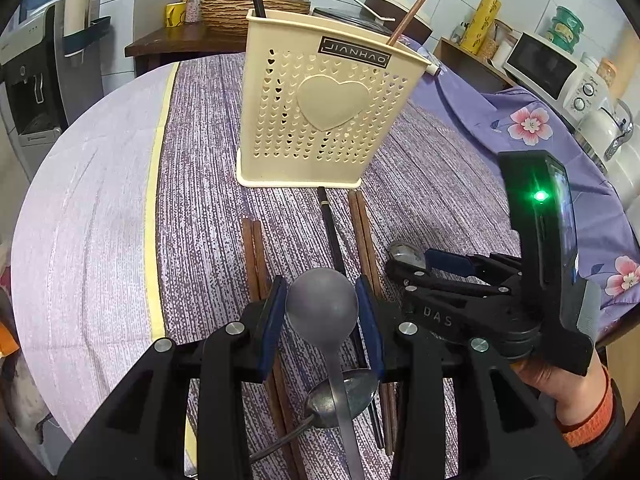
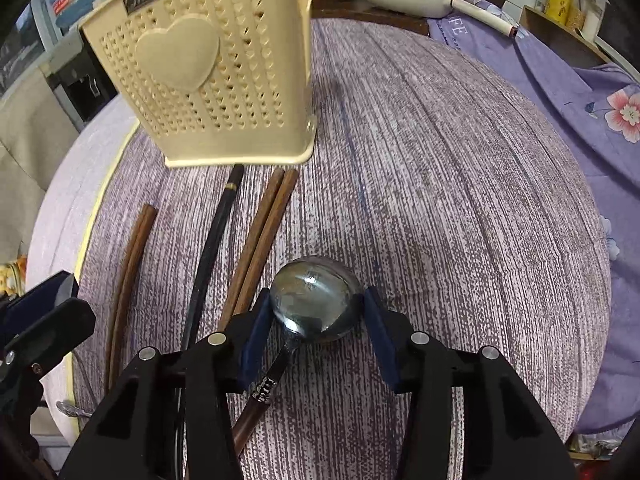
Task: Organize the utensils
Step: 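Lift the spoon with the right tool while the left tool lifts the ladle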
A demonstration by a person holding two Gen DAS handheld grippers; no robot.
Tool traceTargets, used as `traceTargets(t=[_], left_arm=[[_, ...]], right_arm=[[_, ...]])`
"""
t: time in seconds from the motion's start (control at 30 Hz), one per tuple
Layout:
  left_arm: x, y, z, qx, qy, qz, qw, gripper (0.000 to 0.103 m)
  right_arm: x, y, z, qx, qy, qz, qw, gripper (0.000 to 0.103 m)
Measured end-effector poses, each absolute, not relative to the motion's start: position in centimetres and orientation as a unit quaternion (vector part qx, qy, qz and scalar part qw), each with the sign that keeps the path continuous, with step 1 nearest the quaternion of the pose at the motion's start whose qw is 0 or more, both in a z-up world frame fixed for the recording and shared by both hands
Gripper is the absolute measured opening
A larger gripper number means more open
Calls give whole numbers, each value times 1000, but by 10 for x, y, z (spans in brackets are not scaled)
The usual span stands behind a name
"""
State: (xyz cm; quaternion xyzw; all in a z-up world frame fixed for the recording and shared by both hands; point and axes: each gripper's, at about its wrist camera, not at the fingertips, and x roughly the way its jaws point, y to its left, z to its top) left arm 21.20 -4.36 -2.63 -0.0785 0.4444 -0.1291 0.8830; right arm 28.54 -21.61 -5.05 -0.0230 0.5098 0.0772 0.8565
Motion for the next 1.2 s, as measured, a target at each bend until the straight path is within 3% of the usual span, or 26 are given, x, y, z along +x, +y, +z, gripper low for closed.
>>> traceTargets(t=[0.4,0.7,0.73,0.77,0.8,1.1,1.2], left_arm=[[198,-40,9,-83,393,-144,904,36],[189,-41,29,-75,366,-147,916,36],[188,-40,30,-75,364,-147,917,36],[188,-40,31,-75,362,-146,918,36],[188,-39,33,-75,360,-145,918,36],[191,-38,30,-74,362,-141,919,36],[193,-35,26,-80,367,-139,916,36]], right_arm=[[233,-222,18,-62,324,108,938,45],[218,-222,39,-96,276,107,950,44],[218,-223,42,-96,276,108,950,39],[216,-222,42,-97,278,111,949,6],[217,-221,43,-104,280,105,949,0],[234,-230,34,-77,316,119,938,3],[247,-235,24,-43,340,137,929,31]])
